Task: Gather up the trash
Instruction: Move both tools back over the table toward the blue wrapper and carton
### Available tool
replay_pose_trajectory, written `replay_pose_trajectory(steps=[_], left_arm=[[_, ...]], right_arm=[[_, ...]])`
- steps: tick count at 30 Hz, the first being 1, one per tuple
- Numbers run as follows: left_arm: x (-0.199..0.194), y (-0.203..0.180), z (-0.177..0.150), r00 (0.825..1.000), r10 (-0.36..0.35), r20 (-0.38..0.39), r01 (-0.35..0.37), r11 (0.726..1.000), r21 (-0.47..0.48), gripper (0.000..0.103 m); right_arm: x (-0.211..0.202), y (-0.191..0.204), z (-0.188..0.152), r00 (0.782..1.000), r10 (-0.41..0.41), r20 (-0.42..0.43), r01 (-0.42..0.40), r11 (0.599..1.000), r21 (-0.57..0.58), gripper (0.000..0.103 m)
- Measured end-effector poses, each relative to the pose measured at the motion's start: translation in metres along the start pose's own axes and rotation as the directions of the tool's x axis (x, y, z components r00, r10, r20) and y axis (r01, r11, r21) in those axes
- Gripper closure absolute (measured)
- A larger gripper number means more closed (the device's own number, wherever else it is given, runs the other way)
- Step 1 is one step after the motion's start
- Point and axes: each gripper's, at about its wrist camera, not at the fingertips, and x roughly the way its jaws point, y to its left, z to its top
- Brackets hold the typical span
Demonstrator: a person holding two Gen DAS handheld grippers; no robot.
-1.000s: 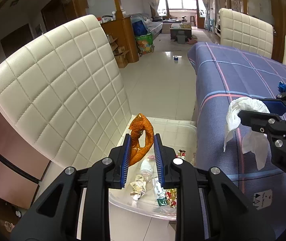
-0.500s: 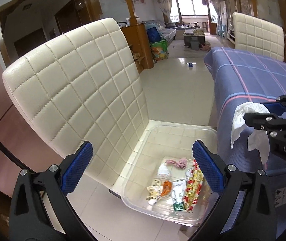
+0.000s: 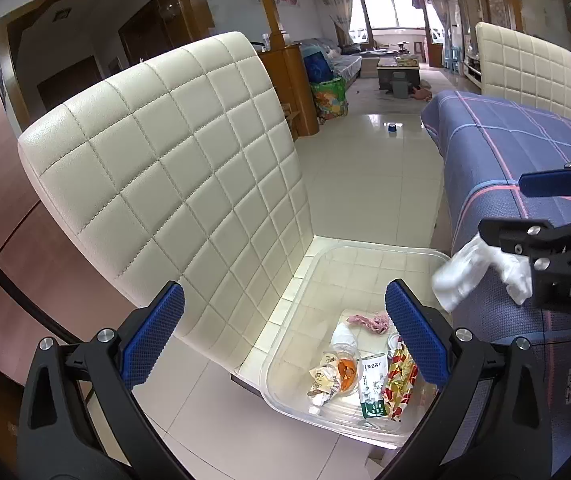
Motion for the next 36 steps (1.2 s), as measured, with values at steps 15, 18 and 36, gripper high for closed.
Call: replay_pose_trajectory(steps=[15,18,36], left_arm=[[-0.035,-0.040,0.014,0.998,-0.039,0.050,0.035,0.995,0.094,0.004],[-0.045,-0.055,0.018,0.996,-0.069,0.053,0.063,0.991,0.115,0.004],[-0.090,-0.233,0.055,0.941,-0.337,0.020,0.316,0.901,0.297,0.004]], right_arm=[[-0.034,-0.041,-0.033,1.000,-0.014,-0.028,0.016,0.996,0.086,0.043],[-0.048,-0.054,-0.043,1.000,-0.025,-0.017,0.027,0.994,0.108,0.043],[-0.144,-0.241,-0.162,0.966,-0.256,-0.043,0.251,0.877,0.410,0.043]])
